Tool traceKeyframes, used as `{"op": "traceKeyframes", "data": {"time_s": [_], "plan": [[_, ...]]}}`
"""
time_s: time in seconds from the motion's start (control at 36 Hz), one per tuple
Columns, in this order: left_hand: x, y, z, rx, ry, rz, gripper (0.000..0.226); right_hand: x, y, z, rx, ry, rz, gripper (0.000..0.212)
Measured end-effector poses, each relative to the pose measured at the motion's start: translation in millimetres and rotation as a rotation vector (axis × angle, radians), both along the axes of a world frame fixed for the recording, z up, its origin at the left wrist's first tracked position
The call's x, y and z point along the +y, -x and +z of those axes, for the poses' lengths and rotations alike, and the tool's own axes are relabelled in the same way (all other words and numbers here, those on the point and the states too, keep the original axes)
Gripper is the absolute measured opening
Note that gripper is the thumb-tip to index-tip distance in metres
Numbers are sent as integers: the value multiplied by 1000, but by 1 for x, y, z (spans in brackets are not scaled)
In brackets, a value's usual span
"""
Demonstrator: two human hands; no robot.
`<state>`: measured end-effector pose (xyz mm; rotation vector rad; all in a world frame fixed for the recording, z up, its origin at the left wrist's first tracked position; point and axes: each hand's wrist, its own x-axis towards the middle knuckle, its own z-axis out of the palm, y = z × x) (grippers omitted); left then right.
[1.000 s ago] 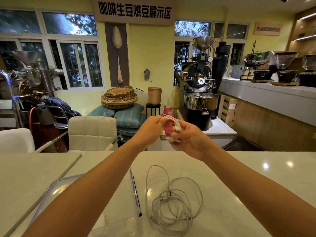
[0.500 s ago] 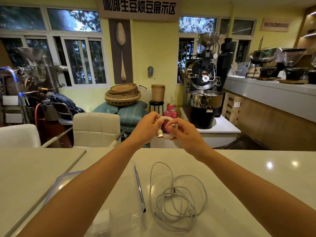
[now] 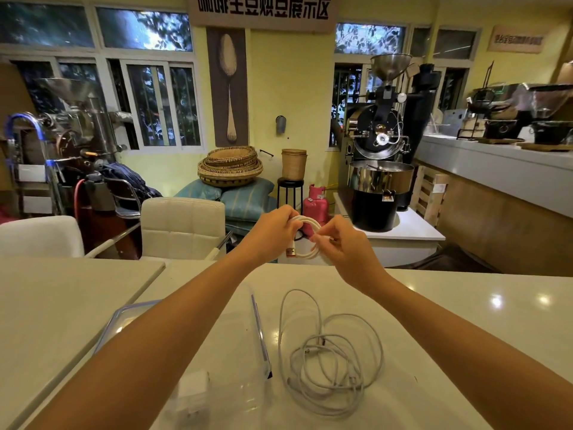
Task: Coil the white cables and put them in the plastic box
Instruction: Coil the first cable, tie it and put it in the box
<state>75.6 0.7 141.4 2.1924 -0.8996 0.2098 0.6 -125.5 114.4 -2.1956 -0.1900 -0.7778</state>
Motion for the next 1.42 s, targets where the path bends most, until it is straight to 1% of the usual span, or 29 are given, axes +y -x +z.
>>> {"op": "traceKeyframes", "data": {"time_s": [0.08, 0.17, 0.28, 0.31, 0.36, 0.42, 0.5, 0.58, 0.67, 0.72, 0.83, 0.92, 0.97, 1.08, 1.14, 1.25, 1.33, 1.42], "plan": [[4, -1, -1, 5, -8, -29, 23, -1, -3, -1, 23, 26, 0, 10], [9, 0, -3, -36, -20, -21, 22, 3, -7, -2, 37, 79, -27, 13], [18, -2, -7, -46, -94, 12, 22, 13, -13, -3, 63, 128, -60, 9], [21, -3, -8, -46, -114, 23, 22, 17, -14, -3, 73, 134, -68, 11], [28, -4, -10, -33, -160, 39, 21, 25, -18, -5, 108, 131, -75, 23], [36, -7, -12, -1, -226, 56, 19, 33, -23, -8, 155, 121, -70, 29], [51, -10, -15, 69, -304, 93, 19, 46, -33, -15, 220, 136, -52, 25], [66, -13, -21, 94, -306, 132, 18, 62, -40, -22, 279, 150, -26, 22], [80, -17, -30, 143, -249, 212, 28, 76, -47, -30, 350, 113, -8, 21], [89, -22, -38, 190, -220, 277, 30, 86, -53, -37, 426, 80, 11, 20], [103, -29, -54, 250, -237, 345, 22, 102, -62, -49, 557, -4, 41, 19], [109, -32, -65, 269, -240, 367, 22, 110, -69, -59, 611, -62, 47, 18], [112, -35, -71, 277, -224, 378, 22, 114, -74, -66, 643, -94, 38, 21], [115, -42, -83, 261, -239, 406, 21, 121, -83, -78, 684, -134, 28, 21], [116, -46, -89, 262, -266, 424, 20, 125, -86, -83, 699, -140, 22, 16], [116, -54, -102, 272, -356, 451, 23, 133, -94, -95, 746, -117, 10, 15], [114, -59, -110, 264, -489, 458, 26, 141, -101, -101, 793, -82, -10, 26], [112, -63, -114, 207, -646, 447, 25, 147, -106, -107, 854, -58, -11, 29]]}}
